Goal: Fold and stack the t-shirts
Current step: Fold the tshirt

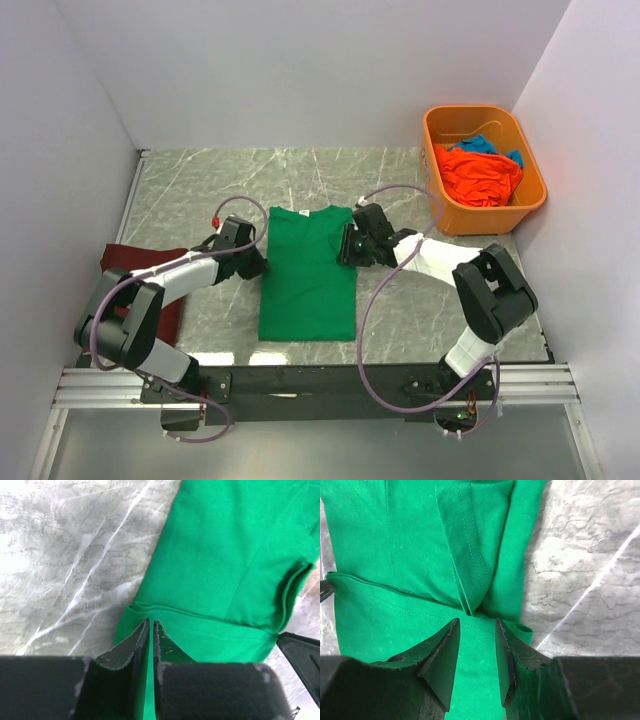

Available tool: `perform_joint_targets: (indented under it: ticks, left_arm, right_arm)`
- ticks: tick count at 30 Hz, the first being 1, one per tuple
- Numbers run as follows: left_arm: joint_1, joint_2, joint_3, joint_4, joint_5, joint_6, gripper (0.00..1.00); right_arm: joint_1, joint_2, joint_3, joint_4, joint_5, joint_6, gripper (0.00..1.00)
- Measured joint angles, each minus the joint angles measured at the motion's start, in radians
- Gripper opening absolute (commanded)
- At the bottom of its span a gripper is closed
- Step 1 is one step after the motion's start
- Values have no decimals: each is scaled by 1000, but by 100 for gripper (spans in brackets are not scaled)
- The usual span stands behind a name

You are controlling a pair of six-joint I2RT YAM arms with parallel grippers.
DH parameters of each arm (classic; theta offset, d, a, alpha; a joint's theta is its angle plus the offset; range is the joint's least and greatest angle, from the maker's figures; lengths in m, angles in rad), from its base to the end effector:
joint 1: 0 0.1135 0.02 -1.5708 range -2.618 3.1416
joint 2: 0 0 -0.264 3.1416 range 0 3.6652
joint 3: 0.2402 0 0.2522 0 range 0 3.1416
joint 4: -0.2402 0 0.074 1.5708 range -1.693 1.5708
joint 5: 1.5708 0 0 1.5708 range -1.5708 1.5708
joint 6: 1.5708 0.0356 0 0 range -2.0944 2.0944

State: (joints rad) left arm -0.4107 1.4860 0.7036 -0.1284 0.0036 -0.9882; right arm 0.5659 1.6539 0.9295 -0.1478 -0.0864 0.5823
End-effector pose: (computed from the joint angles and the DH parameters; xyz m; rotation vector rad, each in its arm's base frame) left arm 0.2575 -0.1123 0.1598 -0.7331 2.4736 -0.5725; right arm 0.2816 0.1825 0.1754 -0.0191 2.5364 0.5937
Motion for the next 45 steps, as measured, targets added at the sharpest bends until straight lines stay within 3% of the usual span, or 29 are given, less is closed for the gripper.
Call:
perform_joint_targets:
  ticks: [10, 15, 21, 27, 32, 39, 45]
  left_arm:
    - [4, -166, -10, -78, 8, 8, 21]
    - [3, -348, -119, -125, 18, 5, 24]
    - [-35, -469, -267, -181, 69, -3, 29]
    - [-117, -537, -330, -217, 107, -37, 29]
    - [-151, -572, -356, -232, 114, -55, 27]
    - [-185, -554, -385, -261, 124, -80, 23]
    - [-224, -596, -336, -416, 94, -141, 35]
  right_arm:
    - [15, -30, 58, -51, 52, -4, 39]
    - [40, -244, -77, -63, 30, 21, 39]
    - [165, -425, -229, -19, -66, 110, 39]
    - [264, -426, -375, 6, -128, 186, 38]
    - [273, -430, -499, 24, -146, 227, 38]
    - [272, -511, -545, 14, -125, 241, 38]
    - [266, -598, -552, -77, -82, 248, 40]
